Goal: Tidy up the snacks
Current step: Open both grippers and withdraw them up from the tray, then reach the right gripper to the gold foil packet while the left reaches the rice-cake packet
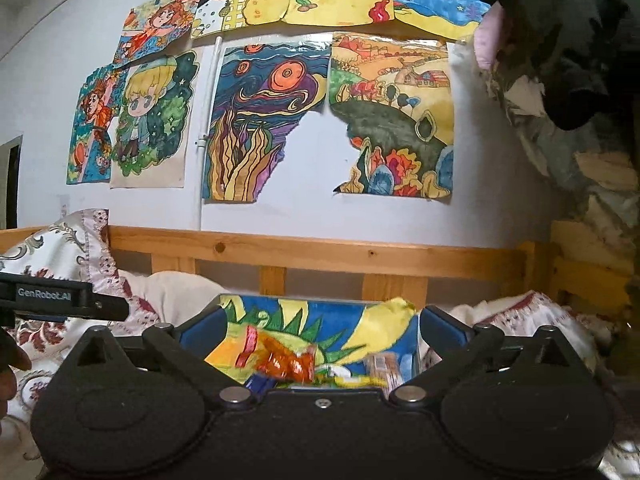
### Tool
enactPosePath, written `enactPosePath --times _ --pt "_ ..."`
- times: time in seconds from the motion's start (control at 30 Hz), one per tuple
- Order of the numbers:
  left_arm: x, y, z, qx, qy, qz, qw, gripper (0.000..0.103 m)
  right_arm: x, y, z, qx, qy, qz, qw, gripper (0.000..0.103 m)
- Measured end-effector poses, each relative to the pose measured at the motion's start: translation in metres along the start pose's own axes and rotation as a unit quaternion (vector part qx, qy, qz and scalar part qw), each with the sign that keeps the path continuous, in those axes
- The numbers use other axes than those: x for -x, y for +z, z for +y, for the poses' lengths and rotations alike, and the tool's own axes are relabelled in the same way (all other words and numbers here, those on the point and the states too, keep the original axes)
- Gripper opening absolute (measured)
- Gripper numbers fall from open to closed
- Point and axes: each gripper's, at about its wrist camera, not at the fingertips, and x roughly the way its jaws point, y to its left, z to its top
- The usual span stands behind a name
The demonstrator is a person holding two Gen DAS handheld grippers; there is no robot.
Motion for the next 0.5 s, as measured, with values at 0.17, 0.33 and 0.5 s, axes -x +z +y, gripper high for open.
enactPosePath --times 0.17,0.33,0.5 --pt "0.020 -0.009 0.012 -0.003 0.005 0.008 1.0000 0.102 0.024 -0.008 0.006 -0.007 -0.002 0.014 1.000 0.102" --pt "0.036 -0.022 0.020 -0.006 0.006 0.020 0.9998 0.102 0.041 -0.017 0.014 -0.010 -0.001 0.034 0.999 0.102" --pt "0.048 -0.035 0.025 -0.008 0.005 0.034 0.9994 0.102 0.059 -0.027 0.025 -0.016 0.001 0.054 0.998 0.102"
